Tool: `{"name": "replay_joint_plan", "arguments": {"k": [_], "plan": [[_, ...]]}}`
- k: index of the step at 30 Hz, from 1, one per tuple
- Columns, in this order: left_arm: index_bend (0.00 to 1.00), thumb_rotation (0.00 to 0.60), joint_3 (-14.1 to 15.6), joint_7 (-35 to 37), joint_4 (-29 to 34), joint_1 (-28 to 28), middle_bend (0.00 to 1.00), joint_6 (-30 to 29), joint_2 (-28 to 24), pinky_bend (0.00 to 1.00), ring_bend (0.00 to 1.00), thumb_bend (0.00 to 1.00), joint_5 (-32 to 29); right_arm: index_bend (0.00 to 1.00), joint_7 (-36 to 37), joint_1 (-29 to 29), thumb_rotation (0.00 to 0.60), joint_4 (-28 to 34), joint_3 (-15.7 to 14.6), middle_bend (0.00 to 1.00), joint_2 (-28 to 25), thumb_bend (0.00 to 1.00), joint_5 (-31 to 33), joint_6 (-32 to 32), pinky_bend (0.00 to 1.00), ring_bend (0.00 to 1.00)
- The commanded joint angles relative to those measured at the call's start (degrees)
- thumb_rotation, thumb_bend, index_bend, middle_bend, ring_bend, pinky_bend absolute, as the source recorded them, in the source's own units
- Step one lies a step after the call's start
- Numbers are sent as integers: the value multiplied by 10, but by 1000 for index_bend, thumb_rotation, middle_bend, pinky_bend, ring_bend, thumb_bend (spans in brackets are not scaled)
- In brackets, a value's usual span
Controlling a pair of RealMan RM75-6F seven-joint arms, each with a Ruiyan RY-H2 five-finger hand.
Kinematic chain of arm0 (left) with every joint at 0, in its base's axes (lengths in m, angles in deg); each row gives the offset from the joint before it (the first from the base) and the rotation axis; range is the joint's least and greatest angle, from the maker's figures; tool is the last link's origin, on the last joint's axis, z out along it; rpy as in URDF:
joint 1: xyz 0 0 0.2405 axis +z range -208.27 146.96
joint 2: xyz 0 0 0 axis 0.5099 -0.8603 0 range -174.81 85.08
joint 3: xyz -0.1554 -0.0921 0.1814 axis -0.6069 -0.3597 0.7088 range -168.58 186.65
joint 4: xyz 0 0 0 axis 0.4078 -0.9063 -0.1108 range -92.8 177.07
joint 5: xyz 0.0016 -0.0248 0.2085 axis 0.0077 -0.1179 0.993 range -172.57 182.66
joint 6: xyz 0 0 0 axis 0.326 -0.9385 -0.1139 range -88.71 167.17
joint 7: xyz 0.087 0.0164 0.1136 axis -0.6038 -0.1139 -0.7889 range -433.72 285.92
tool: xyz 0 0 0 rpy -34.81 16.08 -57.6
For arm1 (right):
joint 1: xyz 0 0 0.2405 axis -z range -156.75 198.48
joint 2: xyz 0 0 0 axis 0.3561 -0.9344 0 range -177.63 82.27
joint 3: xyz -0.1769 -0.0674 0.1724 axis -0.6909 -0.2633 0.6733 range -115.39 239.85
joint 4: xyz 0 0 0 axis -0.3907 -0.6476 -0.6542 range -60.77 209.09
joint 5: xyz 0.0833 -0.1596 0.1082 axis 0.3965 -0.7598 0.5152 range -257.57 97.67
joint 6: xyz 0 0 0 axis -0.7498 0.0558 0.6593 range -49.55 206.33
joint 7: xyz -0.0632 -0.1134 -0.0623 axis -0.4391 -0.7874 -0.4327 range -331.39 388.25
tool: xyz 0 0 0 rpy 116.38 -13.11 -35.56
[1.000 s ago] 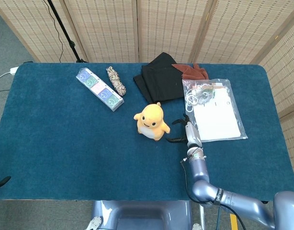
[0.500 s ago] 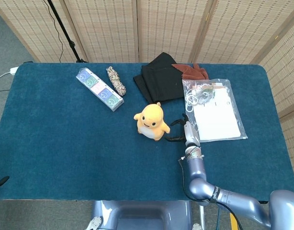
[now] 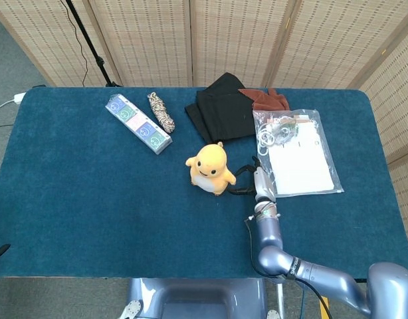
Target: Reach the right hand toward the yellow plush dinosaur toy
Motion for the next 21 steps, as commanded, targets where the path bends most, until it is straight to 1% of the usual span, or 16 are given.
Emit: {"name": "replay_joint_plan", "arguments": {"k": [1, 9, 12, 16, 21], "plan": [[0, 600, 0, 1, 0, 1, 0, 0, 0, 0, 0, 0, -1, 484, -1, -1, 600, -1, 2, 0, 1, 156, 2, 2, 0, 0], [0, 600, -1, 3, -1, 1, 0, -1, 0, 0, 0, 0, -1, 500, 1, -3, 600, -10, 9, 0, 11, 162, 0, 9, 0, 0], [0, 600, -1, 4, -1, 2, 0, -1, -1, 0, 0, 0, -3, 506, 0, -5, 600, -13, 14, 0, 14, 178, 3, 9, 0, 0], [0, 600, -2, 6, -1, 1, 0, 0, -1, 0, 0, 0, -4, 517, -3, -7, 600, -12, 18, 0, 15, 221, 6, 8, 0, 0], [0, 600, -2, 7, -2, 2, 0, 0, -1, 0, 0, 0, -4, 540, -5, -9, 600, -14, 22, 0, 19, 319, 8, 11, 0, 0]]}}
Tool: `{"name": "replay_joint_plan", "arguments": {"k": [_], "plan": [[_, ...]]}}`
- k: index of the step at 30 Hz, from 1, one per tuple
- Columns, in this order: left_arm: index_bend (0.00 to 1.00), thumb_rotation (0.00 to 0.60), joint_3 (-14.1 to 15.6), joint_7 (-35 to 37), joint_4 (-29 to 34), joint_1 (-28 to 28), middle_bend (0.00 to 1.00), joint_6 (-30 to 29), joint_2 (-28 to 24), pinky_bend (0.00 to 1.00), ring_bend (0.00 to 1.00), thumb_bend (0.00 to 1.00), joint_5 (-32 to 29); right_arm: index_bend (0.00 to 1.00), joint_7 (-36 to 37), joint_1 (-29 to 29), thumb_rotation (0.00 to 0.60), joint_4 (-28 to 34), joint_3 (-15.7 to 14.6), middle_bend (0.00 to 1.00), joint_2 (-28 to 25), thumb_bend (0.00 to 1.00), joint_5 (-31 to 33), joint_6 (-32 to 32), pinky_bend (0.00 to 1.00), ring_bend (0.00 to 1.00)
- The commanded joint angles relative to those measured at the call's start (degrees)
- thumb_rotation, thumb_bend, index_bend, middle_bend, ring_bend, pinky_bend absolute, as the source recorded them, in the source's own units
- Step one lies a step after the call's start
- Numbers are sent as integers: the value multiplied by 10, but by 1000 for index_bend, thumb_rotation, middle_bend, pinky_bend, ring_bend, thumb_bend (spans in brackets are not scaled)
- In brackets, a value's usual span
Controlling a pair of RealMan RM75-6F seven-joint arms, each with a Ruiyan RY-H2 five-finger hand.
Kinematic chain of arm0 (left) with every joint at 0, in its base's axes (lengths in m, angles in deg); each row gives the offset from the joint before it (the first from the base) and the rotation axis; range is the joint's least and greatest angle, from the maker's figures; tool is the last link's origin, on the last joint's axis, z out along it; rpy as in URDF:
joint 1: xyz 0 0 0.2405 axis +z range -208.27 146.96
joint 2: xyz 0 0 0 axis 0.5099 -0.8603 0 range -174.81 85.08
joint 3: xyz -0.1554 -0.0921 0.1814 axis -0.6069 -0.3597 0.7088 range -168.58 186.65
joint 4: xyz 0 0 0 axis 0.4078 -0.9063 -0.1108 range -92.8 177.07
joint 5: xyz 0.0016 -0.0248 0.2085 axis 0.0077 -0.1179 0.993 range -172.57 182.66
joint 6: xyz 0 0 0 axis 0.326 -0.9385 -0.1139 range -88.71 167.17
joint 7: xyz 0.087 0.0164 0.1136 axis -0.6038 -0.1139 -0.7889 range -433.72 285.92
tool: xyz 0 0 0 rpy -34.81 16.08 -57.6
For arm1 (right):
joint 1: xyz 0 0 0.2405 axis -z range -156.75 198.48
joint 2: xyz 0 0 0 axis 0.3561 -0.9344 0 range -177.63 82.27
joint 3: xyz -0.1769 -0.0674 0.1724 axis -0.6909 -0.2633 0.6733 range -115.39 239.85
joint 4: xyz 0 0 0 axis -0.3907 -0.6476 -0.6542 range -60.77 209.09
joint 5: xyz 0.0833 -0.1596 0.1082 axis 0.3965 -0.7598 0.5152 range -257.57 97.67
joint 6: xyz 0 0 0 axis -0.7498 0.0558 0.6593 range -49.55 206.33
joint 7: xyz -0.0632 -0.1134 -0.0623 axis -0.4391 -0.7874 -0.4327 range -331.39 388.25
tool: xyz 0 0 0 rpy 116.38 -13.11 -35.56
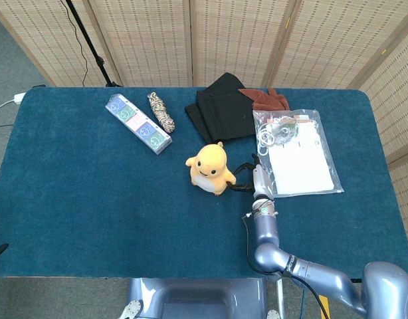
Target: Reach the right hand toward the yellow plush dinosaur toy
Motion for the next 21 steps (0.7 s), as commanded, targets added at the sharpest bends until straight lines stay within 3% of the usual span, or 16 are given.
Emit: {"name": "replay_joint_plan", "arguments": {"k": [1, 8, 21], "plan": [[0, 600, 0, 1, 0, 0, 0, 0, 0, 0, 0, 0, 0, 546, -1, -1, 600, -1, 1, 0, 2, 335, 0, 2, 0, 0], [0, 600, -1, 4, -2, 1, 0, -1, -1, 0, 0, 0, -1, 582, -2, -2, 600, -2, 4, 0, 8, 417, -1, 6, 0, 0], [0, 600, -1, 5, -4, 3, 0, -3, 0, 0, 0, 0, 0, 620, 1, 4, 600, 8, 0, 0, 12, 445, -17, 11, 0, 0]]}}
